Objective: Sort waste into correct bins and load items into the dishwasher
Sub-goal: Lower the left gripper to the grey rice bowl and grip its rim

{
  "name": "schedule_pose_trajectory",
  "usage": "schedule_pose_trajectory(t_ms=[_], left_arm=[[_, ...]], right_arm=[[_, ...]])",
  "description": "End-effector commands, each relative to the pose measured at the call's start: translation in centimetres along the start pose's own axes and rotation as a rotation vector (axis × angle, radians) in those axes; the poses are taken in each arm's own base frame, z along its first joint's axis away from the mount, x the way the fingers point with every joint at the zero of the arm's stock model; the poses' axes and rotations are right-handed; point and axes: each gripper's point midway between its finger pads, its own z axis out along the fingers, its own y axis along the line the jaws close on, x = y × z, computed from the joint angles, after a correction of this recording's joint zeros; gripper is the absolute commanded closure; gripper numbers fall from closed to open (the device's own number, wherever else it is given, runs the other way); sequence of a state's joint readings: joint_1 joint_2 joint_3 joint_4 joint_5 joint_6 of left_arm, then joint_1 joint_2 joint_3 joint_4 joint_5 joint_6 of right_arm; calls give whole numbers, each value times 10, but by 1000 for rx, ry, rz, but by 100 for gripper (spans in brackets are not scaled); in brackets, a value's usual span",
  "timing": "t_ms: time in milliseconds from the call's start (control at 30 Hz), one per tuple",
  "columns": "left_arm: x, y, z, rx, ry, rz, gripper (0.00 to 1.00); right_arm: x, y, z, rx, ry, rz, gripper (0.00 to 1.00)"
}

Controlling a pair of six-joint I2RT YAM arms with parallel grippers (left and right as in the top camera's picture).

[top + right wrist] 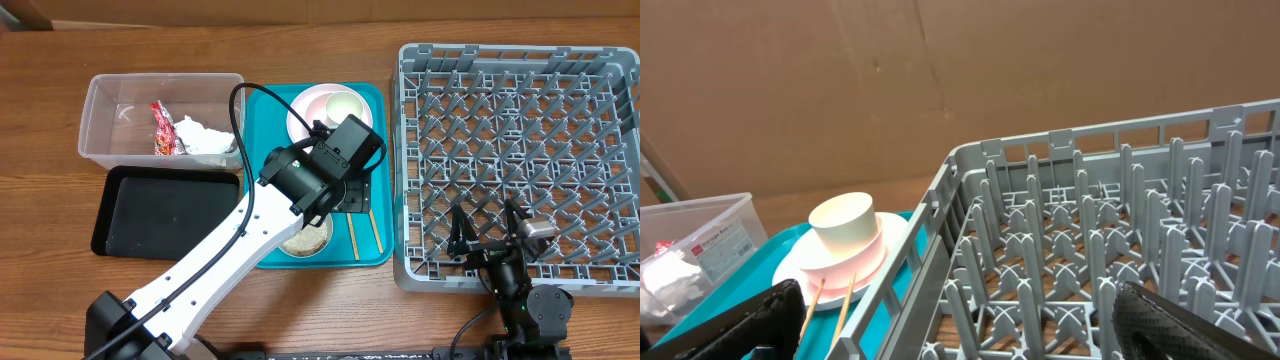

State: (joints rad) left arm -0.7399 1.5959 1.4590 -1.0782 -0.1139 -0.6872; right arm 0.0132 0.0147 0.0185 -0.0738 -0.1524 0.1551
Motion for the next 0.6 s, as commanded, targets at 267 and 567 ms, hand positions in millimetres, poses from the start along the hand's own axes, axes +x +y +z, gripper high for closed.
schedule_pose_trajectory(t_ms=[267,567], left_arm=[[40,11,29,-29,125,-1,67],[64,16,72,-26,124,11,64]], right_arm=[[1,-1,0,3,-7,-6,0],[1,-1,0,3,-7,-6,0]])
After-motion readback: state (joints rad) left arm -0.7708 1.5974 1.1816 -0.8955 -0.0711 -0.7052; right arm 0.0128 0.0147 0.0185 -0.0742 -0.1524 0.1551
